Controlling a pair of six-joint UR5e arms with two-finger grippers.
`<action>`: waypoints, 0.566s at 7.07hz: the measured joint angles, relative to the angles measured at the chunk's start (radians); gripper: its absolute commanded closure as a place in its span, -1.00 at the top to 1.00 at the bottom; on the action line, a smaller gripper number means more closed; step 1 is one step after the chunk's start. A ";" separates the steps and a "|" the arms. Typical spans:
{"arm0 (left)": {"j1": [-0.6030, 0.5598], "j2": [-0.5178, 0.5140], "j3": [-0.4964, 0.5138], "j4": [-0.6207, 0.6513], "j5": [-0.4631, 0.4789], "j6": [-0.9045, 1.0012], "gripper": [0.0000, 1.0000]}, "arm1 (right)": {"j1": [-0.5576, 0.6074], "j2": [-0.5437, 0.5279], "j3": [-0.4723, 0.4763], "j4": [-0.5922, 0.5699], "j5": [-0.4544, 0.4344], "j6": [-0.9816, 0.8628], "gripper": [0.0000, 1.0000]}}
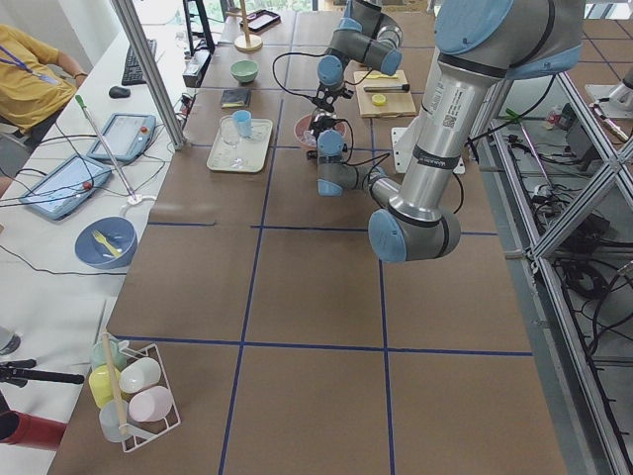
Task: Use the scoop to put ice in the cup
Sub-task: 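Dig the scoop into the ice cubes with the right gripper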
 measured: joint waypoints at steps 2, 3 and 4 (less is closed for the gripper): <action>-0.001 0.000 0.000 0.000 0.005 0.000 0.99 | -0.016 -0.015 -0.004 0.050 -0.020 0.024 -1.00; -0.001 0.000 0.000 0.000 0.006 0.000 0.99 | -0.019 -0.029 -0.003 0.083 -0.026 0.035 -1.00; -0.001 0.000 0.000 0.000 0.006 0.000 0.99 | -0.021 -0.043 0.000 0.113 -0.030 0.046 -1.00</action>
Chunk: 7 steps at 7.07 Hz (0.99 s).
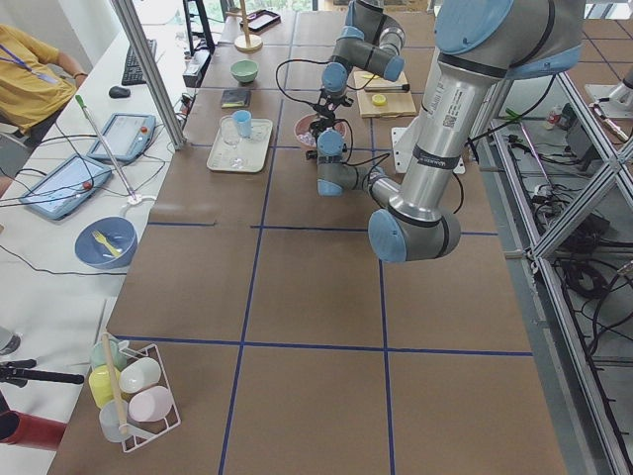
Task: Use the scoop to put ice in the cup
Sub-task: 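Dig the scoop into the ice cubes with the right gripper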
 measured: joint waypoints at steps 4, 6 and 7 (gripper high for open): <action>0.001 -0.001 0.000 0.000 0.001 0.000 0.99 | -0.007 -0.102 0.089 0.100 -0.016 0.029 -1.00; 0.002 -0.001 0.000 0.001 0.002 0.000 0.99 | -0.016 -0.180 0.161 0.169 -0.017 0.059 -1.00; 0.002 -0.001 0.000 0.001 0.002 0.000 0.99 | -0.018 -0.213 0.188 0.210 -0.017 0.069 -1.00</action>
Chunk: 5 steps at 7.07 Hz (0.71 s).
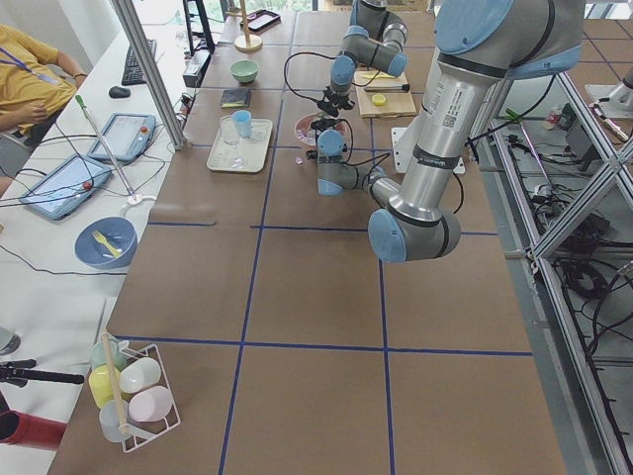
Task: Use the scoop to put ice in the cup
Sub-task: 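Dig the scoop into the ice cubes with the right gripper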
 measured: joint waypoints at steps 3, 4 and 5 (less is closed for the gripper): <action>0.000 -0.001 0.000 -0.001 0.000 0.000 0.99 | -0.001 -0.063 0.072 0.081 0.002 0.023 -1.00; -0.001 -0.001 0.000 -0.001 0.000 0.000 0.99 | 0.005 -0.089 0.124 0.083 0.006 0.025 -1.00; -0.001 -0.001 0.000 -0.001 0.000 0.000 0.99 | 0.019 -0.109 0.171 0.071 0.011 0.024 -1.00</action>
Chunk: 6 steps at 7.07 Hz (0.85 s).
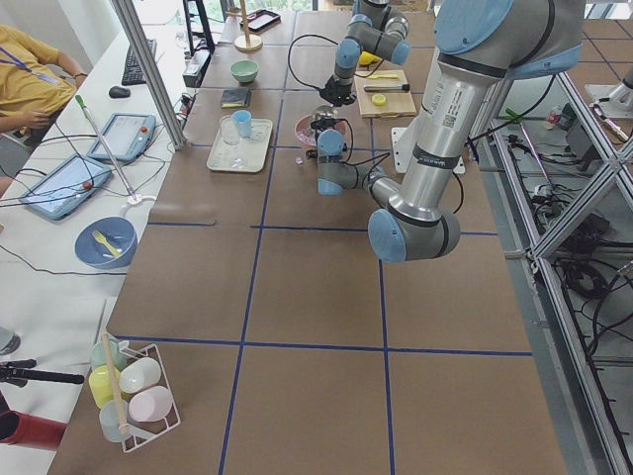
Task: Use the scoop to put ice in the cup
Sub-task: 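Dig the scoop into the ice cubes with the right gripper, then lift the scoop holding ice cubes out of the bowl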
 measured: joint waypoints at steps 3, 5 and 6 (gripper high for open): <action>0.000 0.000 0.000 0.000 0.000 0.000 0.99 | 0.070 -0.016 0.078 -0.056 0.024 -0.004 -1.00; -0.001 -0.001 0.000 0.000 0.000 0.000 0.99 | 0.159 -0.019 0.076 -0.065 0.050 -0.012 -1.00; -0.001 -0.001 0.000 0.000 0.000 0.000 0.99 | 0.210 -0.022 0.059 -0.062 0.060 -0.030 -1.00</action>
